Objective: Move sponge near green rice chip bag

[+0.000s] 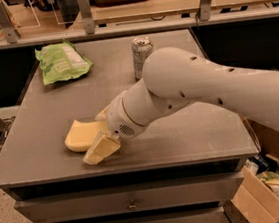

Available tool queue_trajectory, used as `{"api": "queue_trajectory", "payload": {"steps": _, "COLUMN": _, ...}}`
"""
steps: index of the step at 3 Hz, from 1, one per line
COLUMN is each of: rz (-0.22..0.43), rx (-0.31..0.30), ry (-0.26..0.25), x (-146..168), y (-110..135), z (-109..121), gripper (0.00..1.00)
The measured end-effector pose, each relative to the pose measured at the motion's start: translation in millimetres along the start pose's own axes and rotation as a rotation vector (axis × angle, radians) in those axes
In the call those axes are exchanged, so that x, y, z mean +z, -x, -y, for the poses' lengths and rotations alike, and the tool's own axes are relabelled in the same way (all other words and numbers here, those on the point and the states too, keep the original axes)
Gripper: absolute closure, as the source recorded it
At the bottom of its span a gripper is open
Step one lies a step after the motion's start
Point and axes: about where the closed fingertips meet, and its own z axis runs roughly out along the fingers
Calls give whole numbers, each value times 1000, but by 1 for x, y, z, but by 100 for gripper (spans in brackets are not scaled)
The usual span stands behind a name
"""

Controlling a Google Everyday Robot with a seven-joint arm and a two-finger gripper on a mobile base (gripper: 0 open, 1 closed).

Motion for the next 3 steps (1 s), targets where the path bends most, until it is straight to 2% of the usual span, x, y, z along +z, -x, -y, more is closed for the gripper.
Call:
{"api": "queue_trajectory", "payload": {"steps": 2, "rz": -2, "rx": -8, "ry": 4, "x": 0, "y": 3, "z": -3, "gripper": 87}}
{"api": "queue_trajectory", "payload": {"steps": 3, "rz": -2, "rx": -8, "ry": 4, "x": -1, "y": 4, "z": -3, "gripper": 100}}
